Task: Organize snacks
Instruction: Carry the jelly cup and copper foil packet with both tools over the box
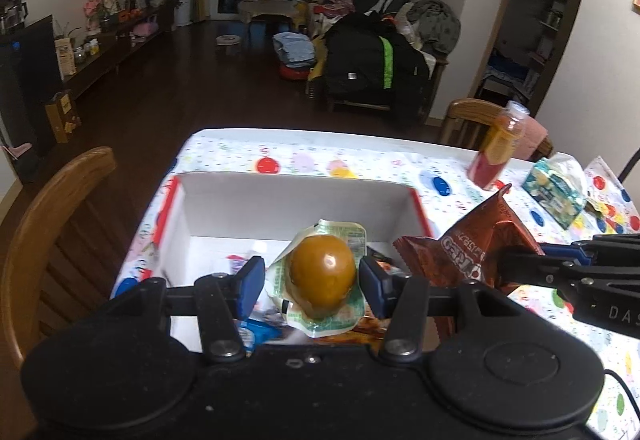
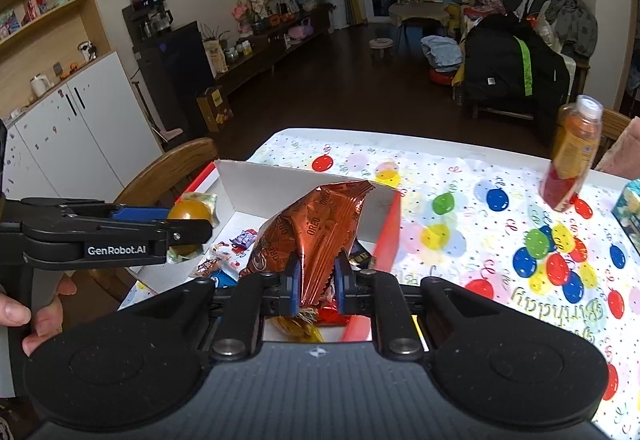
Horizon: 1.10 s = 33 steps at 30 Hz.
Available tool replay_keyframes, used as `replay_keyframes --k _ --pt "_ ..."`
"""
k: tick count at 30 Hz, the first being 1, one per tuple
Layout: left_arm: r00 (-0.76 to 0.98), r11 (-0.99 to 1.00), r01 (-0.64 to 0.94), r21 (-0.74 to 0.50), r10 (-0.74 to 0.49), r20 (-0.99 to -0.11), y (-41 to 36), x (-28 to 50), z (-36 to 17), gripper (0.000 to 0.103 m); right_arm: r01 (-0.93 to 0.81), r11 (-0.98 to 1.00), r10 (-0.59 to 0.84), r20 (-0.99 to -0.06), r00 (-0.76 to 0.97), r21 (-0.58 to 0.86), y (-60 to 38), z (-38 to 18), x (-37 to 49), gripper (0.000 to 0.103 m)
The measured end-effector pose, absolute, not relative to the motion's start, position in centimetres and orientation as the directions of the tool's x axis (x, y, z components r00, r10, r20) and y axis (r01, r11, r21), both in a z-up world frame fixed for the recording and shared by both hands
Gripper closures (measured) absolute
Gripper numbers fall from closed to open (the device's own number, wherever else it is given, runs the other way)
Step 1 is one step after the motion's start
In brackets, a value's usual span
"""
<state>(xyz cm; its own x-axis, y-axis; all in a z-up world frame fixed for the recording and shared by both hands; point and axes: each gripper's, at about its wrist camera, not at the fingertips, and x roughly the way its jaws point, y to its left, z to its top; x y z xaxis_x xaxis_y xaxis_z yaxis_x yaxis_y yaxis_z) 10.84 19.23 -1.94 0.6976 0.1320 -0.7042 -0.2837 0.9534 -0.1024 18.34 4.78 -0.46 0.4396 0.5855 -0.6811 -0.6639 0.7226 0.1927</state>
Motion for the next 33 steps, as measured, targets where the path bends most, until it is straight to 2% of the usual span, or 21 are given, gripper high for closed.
replay_keyframes --k 14,33 --pt "0.63 0.936 -0.346 -0.057 0.187 -0.754 25.1 12.7 -4.9 0.053 -0.633 0.748 0.55 -0.722 0.42 0.2 10.1 -3.2 22.0 0.087" --pt "0.566 0.957 -0.29 -0.009 0.164 -0.808 24.9 16.9 -9.5 0.053 -0.588 0.771 0.517 -0.782 0.349 0.247 13.8 -8.1 25.8 0.087"
